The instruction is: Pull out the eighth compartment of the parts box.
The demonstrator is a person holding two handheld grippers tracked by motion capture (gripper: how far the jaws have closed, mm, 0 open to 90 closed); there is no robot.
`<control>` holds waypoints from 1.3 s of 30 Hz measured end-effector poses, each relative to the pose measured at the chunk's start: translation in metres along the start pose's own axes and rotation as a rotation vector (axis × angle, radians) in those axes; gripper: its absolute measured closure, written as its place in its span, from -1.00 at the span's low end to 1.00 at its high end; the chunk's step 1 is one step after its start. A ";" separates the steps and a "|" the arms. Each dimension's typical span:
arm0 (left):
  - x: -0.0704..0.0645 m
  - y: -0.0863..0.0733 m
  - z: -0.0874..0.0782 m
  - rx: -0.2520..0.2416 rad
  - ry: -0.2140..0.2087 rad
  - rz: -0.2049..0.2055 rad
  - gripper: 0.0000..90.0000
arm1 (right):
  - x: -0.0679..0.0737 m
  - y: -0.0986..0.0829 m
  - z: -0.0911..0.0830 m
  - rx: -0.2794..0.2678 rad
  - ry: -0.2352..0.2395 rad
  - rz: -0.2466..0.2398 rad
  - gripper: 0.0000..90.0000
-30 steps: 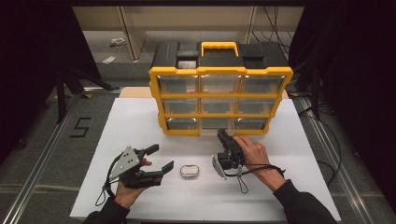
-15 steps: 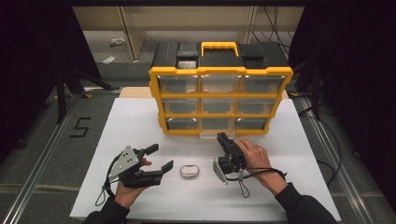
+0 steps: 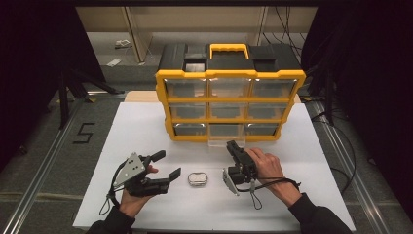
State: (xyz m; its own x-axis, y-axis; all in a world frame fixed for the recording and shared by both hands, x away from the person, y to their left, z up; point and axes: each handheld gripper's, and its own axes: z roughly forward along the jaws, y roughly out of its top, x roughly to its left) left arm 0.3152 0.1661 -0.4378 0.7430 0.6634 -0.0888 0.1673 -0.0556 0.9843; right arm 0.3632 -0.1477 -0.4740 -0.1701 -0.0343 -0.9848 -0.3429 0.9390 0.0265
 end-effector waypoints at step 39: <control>0.000 0.000 0.000 0.002 0.001 0.001 -0.55 | 0.004 -0.002 -0.010 -0.014 0.011 0.012 0.69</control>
State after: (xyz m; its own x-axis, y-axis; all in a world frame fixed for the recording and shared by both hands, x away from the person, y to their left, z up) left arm 0.3152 0.1657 -0.4381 0.7423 0.6644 -0.0875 0.1677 -0.0578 0.9841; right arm 0.3543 -0.1534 -0.4759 -0.1843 -0.0265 -0.9825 -0.3537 0.9345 0.0411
